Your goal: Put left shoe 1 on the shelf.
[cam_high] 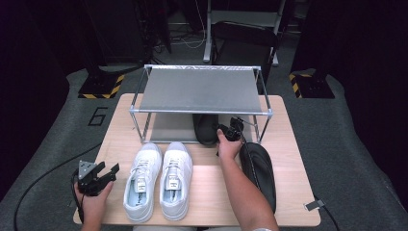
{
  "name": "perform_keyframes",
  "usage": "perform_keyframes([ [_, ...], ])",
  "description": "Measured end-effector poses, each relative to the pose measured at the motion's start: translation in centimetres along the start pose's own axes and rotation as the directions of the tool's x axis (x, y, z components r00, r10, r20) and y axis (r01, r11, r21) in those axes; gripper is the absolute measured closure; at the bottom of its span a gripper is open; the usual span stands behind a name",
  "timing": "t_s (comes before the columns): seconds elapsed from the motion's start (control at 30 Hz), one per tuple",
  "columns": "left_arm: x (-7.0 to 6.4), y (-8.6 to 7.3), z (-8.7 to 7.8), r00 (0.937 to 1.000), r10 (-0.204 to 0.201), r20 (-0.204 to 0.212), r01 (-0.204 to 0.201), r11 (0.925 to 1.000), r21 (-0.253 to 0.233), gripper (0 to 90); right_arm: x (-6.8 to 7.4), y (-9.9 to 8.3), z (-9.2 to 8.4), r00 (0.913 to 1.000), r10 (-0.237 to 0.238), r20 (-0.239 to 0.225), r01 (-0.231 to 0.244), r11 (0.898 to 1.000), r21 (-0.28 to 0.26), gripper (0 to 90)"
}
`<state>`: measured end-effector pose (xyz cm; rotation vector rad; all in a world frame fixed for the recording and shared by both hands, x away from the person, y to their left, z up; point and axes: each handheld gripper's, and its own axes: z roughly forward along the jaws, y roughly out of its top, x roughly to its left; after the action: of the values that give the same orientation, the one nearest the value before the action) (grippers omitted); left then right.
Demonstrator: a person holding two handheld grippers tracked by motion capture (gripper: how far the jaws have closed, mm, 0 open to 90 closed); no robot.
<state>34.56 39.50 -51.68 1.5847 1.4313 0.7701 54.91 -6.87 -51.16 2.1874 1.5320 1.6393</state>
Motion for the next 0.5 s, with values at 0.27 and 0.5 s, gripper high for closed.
perform_keyframes([
  [0.27, 0.0, -0.1, -0.2, 1.0000, 0.003, -0.007, -0.003, 1.0000, 0.005, 37.4, -0.7, -0.1, 0.3, 0.9971, -0.052, 0.056, 0.052, 0.999, -0.002, 58.4],
  [0.5, 0.0, -0.1, -0.3, 1.0000, -0.002, -0.006, 0.002, 1.0000, 0.004, 37.4, -0.3, 0.0, -0.8, 0.9887, -0.130, 0.074, 0.134, 0.990, -0.053, 53.7],
])
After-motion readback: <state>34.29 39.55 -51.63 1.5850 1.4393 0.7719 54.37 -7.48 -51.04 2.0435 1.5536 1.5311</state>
